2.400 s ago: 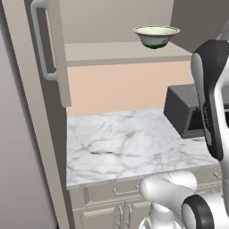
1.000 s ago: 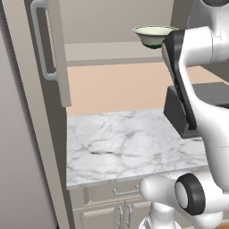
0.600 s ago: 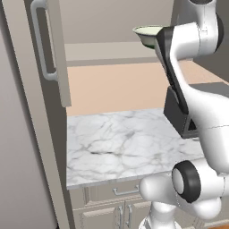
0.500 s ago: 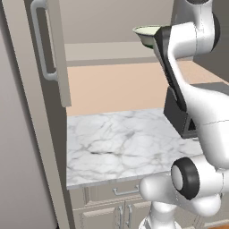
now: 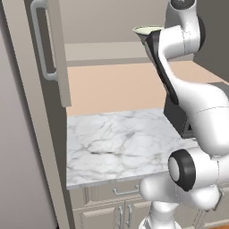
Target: Move the bowls from the cabinet to the plates on the dining table.
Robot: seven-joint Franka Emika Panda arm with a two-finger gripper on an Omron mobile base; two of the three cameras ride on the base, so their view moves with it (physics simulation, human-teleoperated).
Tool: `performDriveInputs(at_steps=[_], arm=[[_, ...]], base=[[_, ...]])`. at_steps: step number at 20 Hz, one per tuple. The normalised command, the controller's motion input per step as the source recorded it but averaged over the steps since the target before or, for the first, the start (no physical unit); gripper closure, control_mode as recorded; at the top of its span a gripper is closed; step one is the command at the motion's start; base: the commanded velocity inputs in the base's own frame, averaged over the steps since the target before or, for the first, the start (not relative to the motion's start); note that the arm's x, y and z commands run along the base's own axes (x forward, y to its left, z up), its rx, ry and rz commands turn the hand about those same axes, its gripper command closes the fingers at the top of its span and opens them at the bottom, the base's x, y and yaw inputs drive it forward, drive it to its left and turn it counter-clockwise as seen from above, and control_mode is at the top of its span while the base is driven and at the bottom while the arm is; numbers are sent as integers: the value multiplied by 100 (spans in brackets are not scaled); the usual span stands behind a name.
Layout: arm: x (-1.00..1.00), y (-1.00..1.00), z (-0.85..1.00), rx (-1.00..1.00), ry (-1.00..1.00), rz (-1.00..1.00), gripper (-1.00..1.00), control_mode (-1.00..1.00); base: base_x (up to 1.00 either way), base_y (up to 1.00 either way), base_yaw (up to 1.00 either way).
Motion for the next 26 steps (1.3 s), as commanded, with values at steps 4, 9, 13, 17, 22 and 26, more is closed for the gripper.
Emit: performDriveInputs(at_steps=[4, 9, 13, 17, 22, 26], arm=[[35, 0, -4, -7, 0, 1, -100, -100], [29, 0, 0, -5, 0, 0, -100, -100], [29, 0, 0, -2, 0, 0, -100, -100], [28, 0, 0, 0, 0, 0, -100, -100], [26, 0, 2, 0, 0, 0, -100, -100], [23, 0, 4, 0, 0, 0, -100, -100]], base=[[0, 0, 0], [0, 0, 0], [0, 0, 0], [0, 0, 0], [0, 0, 0], [0, 0, 0]])
